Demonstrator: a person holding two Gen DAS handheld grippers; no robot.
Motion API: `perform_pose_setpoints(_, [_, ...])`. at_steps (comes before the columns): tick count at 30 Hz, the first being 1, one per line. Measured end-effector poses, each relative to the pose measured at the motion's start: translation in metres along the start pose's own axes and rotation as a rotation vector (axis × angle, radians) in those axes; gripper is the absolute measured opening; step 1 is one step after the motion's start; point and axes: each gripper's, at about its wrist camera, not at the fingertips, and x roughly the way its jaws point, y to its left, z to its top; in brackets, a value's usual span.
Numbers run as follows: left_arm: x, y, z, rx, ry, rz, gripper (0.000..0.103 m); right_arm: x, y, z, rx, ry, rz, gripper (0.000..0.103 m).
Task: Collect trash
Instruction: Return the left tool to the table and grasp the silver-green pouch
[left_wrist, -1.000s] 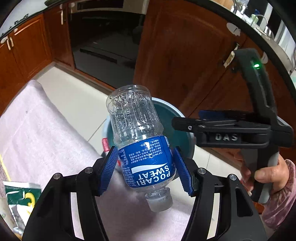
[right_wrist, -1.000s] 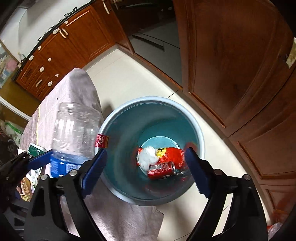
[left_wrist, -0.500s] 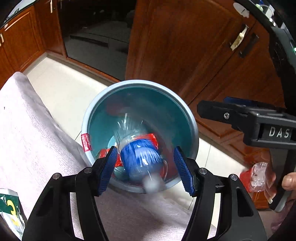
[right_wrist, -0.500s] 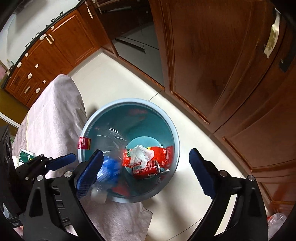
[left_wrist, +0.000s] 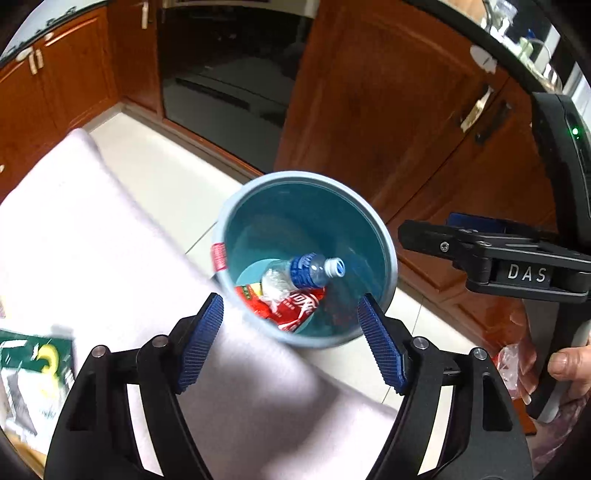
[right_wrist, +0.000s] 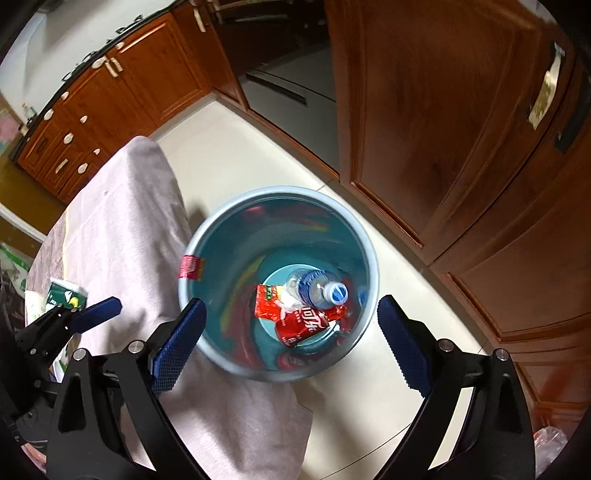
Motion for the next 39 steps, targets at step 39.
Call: perform_pose_setpoints(39, [-0.104, 0.2, -0.114, -0.256, -0.051, 0.137, 0.077, 0.007, 0.212, -0.075, -0.272, 0.118, 0.101, 0.092])
